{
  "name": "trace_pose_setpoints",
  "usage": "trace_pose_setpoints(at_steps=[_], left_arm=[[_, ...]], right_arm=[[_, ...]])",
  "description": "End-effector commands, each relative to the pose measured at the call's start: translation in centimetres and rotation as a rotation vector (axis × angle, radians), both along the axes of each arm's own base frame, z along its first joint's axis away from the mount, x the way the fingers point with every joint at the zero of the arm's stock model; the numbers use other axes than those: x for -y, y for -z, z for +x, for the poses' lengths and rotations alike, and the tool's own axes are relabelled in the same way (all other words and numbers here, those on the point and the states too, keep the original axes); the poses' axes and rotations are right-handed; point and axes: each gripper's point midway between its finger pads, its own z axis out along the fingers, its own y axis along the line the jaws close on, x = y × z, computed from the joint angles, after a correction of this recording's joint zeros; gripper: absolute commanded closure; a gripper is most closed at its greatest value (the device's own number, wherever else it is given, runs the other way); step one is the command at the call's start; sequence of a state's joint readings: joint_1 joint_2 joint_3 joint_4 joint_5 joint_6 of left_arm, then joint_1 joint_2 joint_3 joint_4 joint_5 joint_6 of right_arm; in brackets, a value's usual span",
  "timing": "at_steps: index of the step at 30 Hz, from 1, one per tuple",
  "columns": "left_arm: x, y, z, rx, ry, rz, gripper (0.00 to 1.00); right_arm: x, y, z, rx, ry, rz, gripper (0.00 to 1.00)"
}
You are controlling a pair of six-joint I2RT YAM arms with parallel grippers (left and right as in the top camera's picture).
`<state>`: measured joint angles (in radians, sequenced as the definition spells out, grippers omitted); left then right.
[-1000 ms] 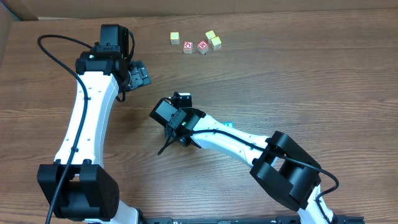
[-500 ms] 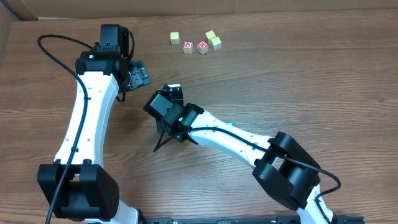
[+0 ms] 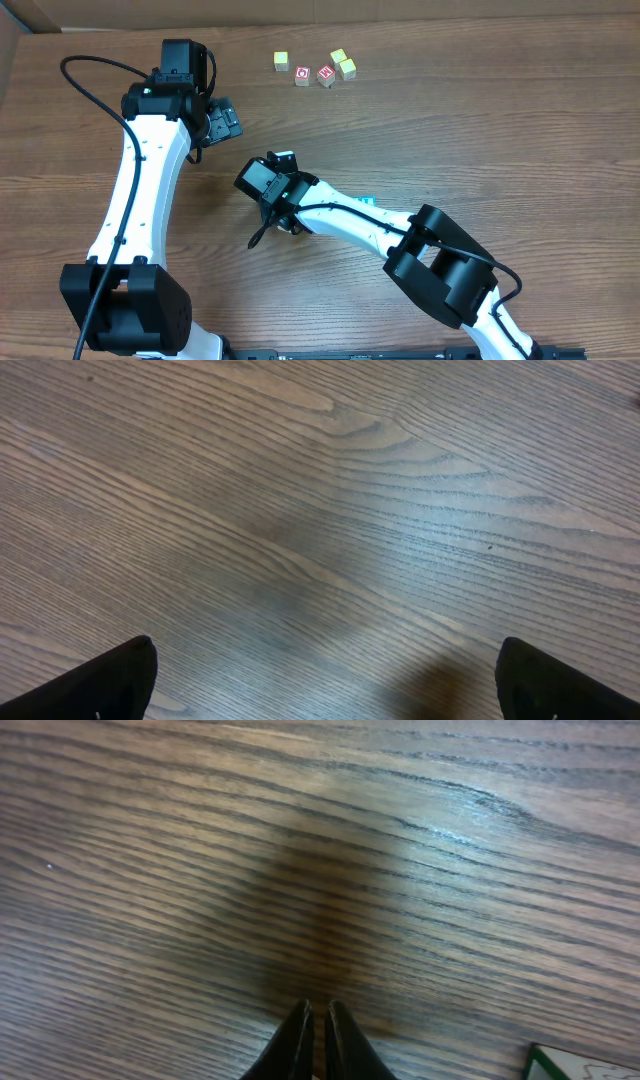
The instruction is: Flip 5 blocks
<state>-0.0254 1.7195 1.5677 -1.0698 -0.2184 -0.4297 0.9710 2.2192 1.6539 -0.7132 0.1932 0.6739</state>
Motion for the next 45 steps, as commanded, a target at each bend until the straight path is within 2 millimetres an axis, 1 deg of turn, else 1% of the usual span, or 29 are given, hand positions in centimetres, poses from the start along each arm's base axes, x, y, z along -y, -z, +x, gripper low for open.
trace_pose_setpoints(at_steps=[1,3,5,9,11,13,16,18,21,26,28,32,37,39,41,45], left_arm=[[-0.5,-0.7,0.2,0.016,-0.001,0.018,0.0],[-0.5,-0.7,0.2,0.016,-0.001,0.018,0.0],[-0.5,-0.7,0.2,0.017,-0.001,0.018,0.01],[-0.5,-0.7,0.2,0.017,-0.001,0.018,0.0],[-0.5,-0.7,0.2,0.017,-0.001,0.018,0.0],[-0.5,-0.7,0.2,0.017,-0.001,0.018,0.0],[-0.5,-0.7,0.2,0.016,-0.001,0.018,0.0],[-0.5,-0.7,0.2,0.017,0.0,0.017,0.0],[-0.5,-0.7,0.2,0.017,-0.001,0.018,0.0],[-0.5,-0.7,0.2,0.017,-0.001,0.018,0.0],[-0.5,-0.7,0.2,0.017,-0.001,0.018,0.0],[-0.5,-0.7,0.2,0.017,-0.001,0.018,0.0],[-0.5,-0.7,0.2,0.017,-0.001,0.018,0.0],[-0.5,-0.7,0.2,0.017,-0.001,0.018,0.0],[-0.5,-0.7,0.2,0.017,-0.001,0.018,0.0],[-0.5,-0.7,0.2,0.017,-0.001,0.018,0.0]], right_arm=[[-1.0,-4.9,0.8,0.083,-0.048,0.062,0.9],[-1.5,-5.9,0.3,0.072,-0.064,0.097,0.9],[-2.3,-6.5,-0.6,0.032,-0.109,0.141,0.9],[-3.5,-6.6,-2.9,-0.084,-0.176,0.212,0.9],[-3.3,-6.3,-4.1,-0.142,-0.191,0.213,0.9],[-2.7,-5.8,-4.9,-0.173,-0.193,0.182,0.9],[-1.8,-4.9,-5.7,-0.193,-0.189,0.137,0.91],[-1.6,-4.0,-6.1,-0.188,-0.186,0.118,0.91],[-1.1,-3.1,-5.9,-0.156,-0.176,0.088,0.91],[-0.5,-2.2,-5.6,-0.138,-0.154,0.068,0.91],[-0.5,-2.0,-5.5,-0.132,-0.152,0.067,0.91],[1.0,-1.7,-4.8,-0.1,-0.108,0.0,0.94],[1.8,-1.6,-4.5,-0.101,-0.092,-0.023,0.94],[1.8,-1.7,-4.5,-0.102,-0.093,-0.023,0.94],[1.2,-2.0,-4.7,-0.115,-0.102,0.003,0.94],[-1.6,-3.2,-5.4,-0.156,-0.158,0.127,0.94]])
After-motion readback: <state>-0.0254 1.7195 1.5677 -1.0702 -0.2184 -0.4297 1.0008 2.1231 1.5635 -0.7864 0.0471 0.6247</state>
